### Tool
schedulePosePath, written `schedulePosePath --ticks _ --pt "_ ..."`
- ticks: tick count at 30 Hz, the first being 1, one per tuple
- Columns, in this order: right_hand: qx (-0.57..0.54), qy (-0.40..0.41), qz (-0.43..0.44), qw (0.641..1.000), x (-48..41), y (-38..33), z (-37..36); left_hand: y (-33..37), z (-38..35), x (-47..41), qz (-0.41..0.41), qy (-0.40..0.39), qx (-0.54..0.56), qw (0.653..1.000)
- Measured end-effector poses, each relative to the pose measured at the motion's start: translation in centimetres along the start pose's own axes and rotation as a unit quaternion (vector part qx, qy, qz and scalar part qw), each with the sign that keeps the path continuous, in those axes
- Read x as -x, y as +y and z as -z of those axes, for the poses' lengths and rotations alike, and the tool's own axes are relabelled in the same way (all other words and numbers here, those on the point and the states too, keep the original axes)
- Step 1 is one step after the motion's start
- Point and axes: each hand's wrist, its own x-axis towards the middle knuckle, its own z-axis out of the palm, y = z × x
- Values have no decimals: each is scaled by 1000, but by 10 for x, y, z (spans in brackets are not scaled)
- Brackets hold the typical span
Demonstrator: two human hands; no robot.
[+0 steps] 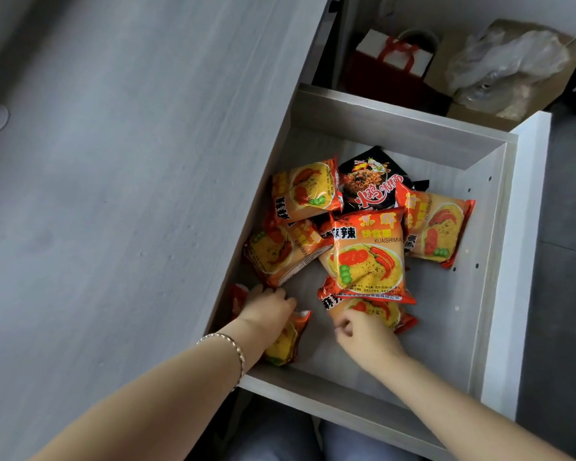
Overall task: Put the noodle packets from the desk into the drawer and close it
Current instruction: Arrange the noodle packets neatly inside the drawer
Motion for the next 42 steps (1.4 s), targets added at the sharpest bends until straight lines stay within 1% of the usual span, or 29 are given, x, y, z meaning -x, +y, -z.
schedulePosePath --ticks 2,3,4,6,7,8,11,14,16,19,22,25,28,31,36,37,38,39,41,42 --pt "81 133 -15 988 7 6 6 1 -12 3 16 43 30 998" --pt "115 164 -32 979 10 8 7 2 -17 6 17 52 56 997" --pt "142 169 -59 973 10 10 8 3 -23 8 12 55 84 995" --pt "173 139 -112 969 8 13 8 4 -29 13 11 43 160 986" --pt "176 122 -126 969 4 14 7 5 -30 13 23 33 185 982" --pt "175 109 -129 970 -1 15 6 6 -29 12 39 27 186 981" --pt "158 94 -118 976 -12 15 2 10 -28 7 75 34 101 992" --pt "158 92 -105 977 -15 16 3 10 -32 4 96 38 98 990" --pt "188 70 -80 976 -13 21 5 10 -35 3 94 39 105 989" --pt "232 13 -9 973 -7 28 5 6 -31 3 71 40 105 991" --pt "198 -16 45 979 -2 24 -1 -3 -23 1 59 46 110 991" --pt "204 -37 109 972 -3 11 -11 -8 -19 2 65 42 123 989" --pt "196 -57 128 971 -5 8 -9 -11 -22 5 68 45 109 991" --pt "188 -96 164 964 -4 14 -3 -10 -23 8 86 43 94 991" --pt "163 -126 168 964 1 11 3 -13 -18 6 98 31 86 991" --pt "163 -116 173 964 2 8 6 -14 -16 5 102 25 91 990" --pt "158 -86 181 967 3 4 8 -14 -14 4 108 12 95 989" --pt "141 -33 192 971 5 0 12 -12 -11 1 115 -5 91 989" --pt "69 122 201 970 6 -8 21 -6 -4 -1 131 -33 76 988" --pt "30 202 184 961 3 -10 26 -2 -1 -1 136 -38 87 986"
